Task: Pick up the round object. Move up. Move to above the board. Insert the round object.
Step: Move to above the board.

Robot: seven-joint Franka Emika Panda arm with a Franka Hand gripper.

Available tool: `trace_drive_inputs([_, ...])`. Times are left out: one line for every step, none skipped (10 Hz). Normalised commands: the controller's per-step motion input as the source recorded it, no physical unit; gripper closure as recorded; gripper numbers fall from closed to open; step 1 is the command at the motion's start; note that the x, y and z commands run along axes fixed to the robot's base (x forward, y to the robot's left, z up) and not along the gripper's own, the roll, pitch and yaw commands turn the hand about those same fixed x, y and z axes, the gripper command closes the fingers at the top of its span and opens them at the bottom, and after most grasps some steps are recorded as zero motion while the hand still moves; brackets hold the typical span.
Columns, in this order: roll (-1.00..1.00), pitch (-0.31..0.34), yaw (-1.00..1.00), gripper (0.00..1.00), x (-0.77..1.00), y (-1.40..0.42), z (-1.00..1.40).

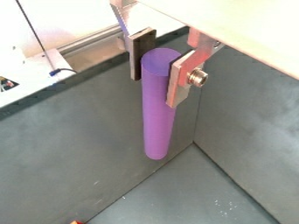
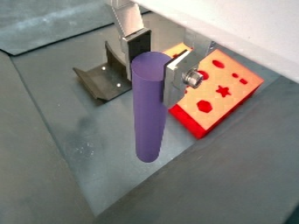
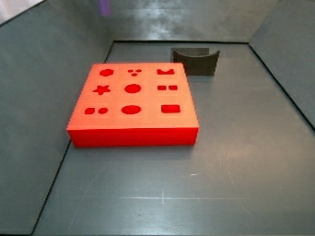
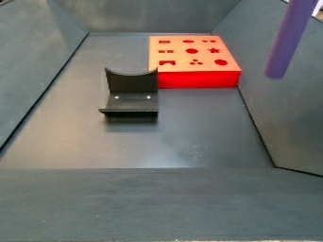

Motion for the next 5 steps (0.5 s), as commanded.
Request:
trace_drive_inputs([0.08,0.075,0.02,1.00,0.00,-0.01,0.18])
trace_drive_inputs([0.16,-0.008,-0.71,1.00,0.45,-1.00,0.14])
trace_drive_inputs([0.15,-0.013,-0.62,1.00,0.46,-1.00,0.13])
trace_drive_inputs([0.06,-0.001,-0.40,1.00,0.47,-1.00,0.13])
trace_drive_inputs([-0.04,0.010,-0.23,1.00,0.48,-1.00,0.13])
